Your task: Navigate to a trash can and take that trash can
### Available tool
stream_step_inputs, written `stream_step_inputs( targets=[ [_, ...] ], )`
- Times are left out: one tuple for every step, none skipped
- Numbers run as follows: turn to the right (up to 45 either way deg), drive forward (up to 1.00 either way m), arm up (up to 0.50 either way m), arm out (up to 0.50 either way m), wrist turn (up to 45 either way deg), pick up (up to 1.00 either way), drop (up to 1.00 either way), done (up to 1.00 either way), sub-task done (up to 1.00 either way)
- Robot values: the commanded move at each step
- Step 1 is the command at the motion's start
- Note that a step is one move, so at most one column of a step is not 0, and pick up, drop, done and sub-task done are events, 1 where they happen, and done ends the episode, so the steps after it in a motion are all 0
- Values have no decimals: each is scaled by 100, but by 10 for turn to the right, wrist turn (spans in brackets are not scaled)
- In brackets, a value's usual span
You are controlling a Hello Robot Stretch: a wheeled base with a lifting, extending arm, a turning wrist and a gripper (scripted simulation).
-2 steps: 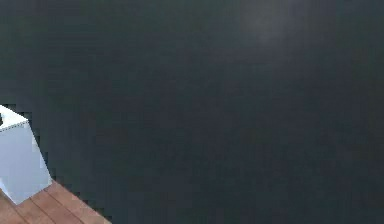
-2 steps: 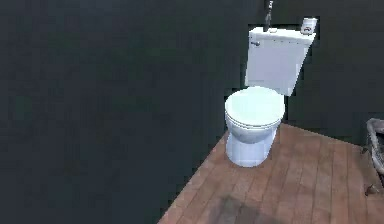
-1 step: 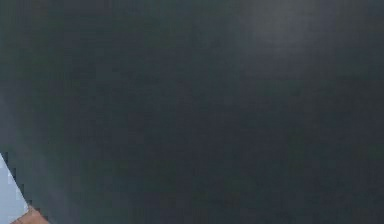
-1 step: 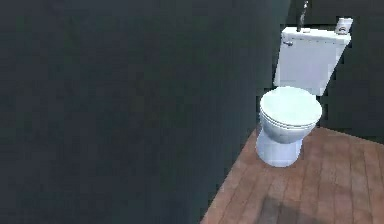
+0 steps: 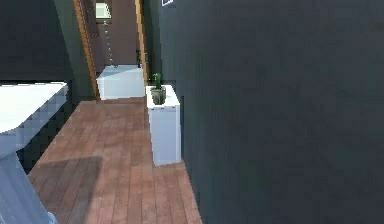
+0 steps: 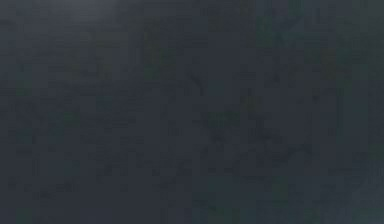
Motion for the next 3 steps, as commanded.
stream_step_inputs(
  targets=[
    [-210,0,0,0,0,0,0,0,0],
    [0,100,0,0,0,0,0,0,0],
    [-30,0,0,0,0,0,0,0,0]
  ],
)
